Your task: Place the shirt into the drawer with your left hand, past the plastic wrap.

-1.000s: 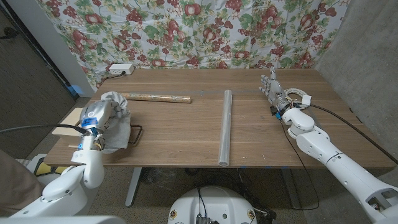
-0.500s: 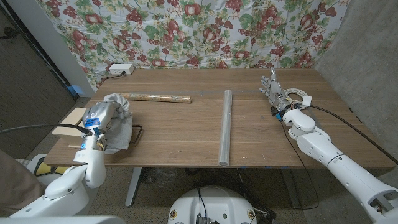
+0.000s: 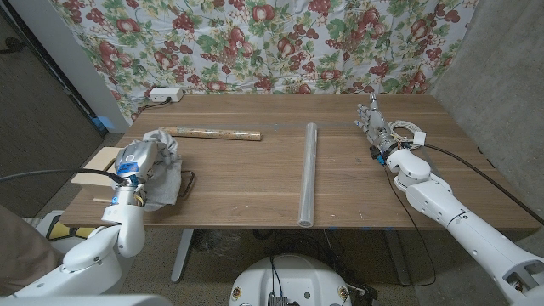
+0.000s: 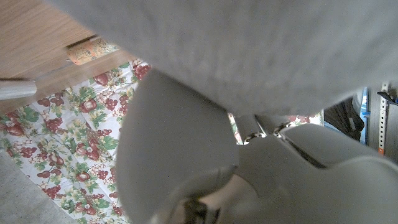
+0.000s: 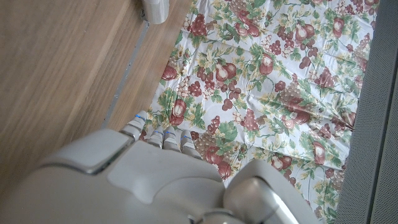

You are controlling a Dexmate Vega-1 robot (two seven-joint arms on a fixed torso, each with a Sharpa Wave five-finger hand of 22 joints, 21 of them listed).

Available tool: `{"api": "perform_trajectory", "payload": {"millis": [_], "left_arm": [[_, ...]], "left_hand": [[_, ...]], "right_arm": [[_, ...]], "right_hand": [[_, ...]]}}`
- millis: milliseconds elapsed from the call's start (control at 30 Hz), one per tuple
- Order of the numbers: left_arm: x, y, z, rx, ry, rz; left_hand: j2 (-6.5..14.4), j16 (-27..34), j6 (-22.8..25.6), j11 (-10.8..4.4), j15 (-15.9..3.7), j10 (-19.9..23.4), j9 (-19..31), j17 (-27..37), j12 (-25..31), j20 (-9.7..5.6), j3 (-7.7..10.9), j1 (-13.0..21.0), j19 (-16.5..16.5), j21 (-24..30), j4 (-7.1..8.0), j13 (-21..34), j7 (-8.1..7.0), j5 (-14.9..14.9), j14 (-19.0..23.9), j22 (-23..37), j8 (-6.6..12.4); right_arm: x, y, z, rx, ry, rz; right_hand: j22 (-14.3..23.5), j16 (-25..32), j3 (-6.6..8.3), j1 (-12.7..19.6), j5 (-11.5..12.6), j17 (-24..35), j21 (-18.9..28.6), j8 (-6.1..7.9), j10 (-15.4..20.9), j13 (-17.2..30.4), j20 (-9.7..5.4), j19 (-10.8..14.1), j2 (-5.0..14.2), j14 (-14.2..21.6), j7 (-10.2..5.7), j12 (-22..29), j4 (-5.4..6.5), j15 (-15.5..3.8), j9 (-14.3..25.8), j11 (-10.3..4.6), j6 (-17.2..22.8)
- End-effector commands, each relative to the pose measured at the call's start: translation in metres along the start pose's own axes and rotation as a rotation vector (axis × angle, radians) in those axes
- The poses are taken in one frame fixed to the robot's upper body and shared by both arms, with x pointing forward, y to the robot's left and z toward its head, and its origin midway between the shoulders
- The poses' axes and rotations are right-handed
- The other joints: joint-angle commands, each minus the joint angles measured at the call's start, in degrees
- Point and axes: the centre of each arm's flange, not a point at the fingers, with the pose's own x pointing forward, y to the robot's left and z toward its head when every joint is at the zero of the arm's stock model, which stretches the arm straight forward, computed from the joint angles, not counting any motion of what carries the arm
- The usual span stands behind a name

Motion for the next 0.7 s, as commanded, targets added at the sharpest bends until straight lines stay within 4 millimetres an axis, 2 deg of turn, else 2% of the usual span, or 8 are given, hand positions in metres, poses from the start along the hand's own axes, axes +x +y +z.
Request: {"api": "perform_trajectory", "payload": {"millis": [33, 267, 500, 633, 700], "left_arm": [[-0.0037, -0.003, 0.0009, 0.003, 0.008, -0.02], [-0.0033, -0.0051, 0.0014, 0.006, 0.01, -0.028], [-0.0028, -0.0055, 0.0014, 0.015, 0.018, -0.027], [-0.0032, -0.0047, 0.001, 0.015, 0.018, -0.011], [-0.0038, -0.0038, 0.0007, 0.012, 0.018, 0.003]], "left_hand": [[1.28, 0.16, 0.09, 0.05, -6.51, -0.1, 0.1, -0.23, -0.45, -9.51, 20.46, 0.65, -0.37, -0.36, -8.8, -0.26, -0.21, 0.4, 0.88, -0.05, -0.08], [1.5, 0.35, 0.22, 0.04, -6.51, 0.05, -0.38, -0.72, -0.52, -9.47, 19.96, 0.81, -0.28, -0.37, -8.96, -0.46, -0.01, 0.41, 0.73, -0.17, -0.17], [1.74, 0.45, -0.43, 0.09, -6.86, -0.94, -2.03, -1.34, -1.68, -9.32, 19.53, 0.29, -0.57, -0.76, -8.67, -1.69, -0.05, 0.51, 0.56, -0.53, -1.28], [0.69, -0.14, 0.39, 0.21, -7.2, -1.44, -3.67, -2.7, -2.85, -8.41, 20.34, -1.61, -0.82, -2.63, -8.14, -3.25, -0.19, 1.07, 1.41, -2.29, -1.91], [-0.22, -1.22, -0.92, 0.12, -8.3, -2.14, -5.44, -4.55, -4.24, -7.67, 21.21, -3.25, -0.9, -3.73, -7.91, -4.91, -0.54, 1.37, 2.51, -3.62, -3.45]], "right_arm": [[0.0006, 0.0021, -0.0016, 0.002, 0.001, 0.008], [0.0, 0.0019, -0.0014, 0.002, 0.003, 0.008], [-0.001, 0.0018, -0.0009, 0.003, 0.002, 0.007], [-0.0013, 0.0023, -0.0015, 0.004, 0.003, 0.007], [-0.001, 0.0028, -0.0017, 0.005, 0.005, 0.008]], "right_hand": [[0.2, 0.35, 0.11, -0.03, -0.2, 0.24, 0.26, 0.09, 0.03, 0.32, 0.28, -0.04, 0.42, -0.25, 0.23, 0.53, -0.06, -0.35, 0.32, 0.34, 0.28], [0.2, 0.38, 0.14, -0.04, -0.21, 0.24, 0.27, 0.1, 0.03, 0.32, 0.25, -0.02, 0.43, -0.17, 0.23, 0.53, -0.06, -0.38, 0.32, 0.39, 0.32], [0.2, 0.38, 0.16, -0.06, -0.22, 0.24, 0.27, 0.1, 0.04, 0.32, 0.24, -0.01, 0.43, -0.17, 0.2, 0.53, -0.05, -0.36, 0.32, 0.34, 0.35], [0.2, 0.38, 0.17, -0.07, -0.23, 0.25, 0.28, 0.09, 0.04, 0.32, 0.23, 0.01, 0.44, -0.15, 0.24, 0.53, -0.05, -0.37, 0.32, 0.35, 0.31], [0.2, 0.38, 0.18, -0.07, -0.23, 0.25, 0.28, 0.1, 0.04, 0.32, 0.23, 0.01, 0.44, -0.15, 0.23, 0.53, -0.05, -0.32, 0.32, 0.35, 0.36]]}}
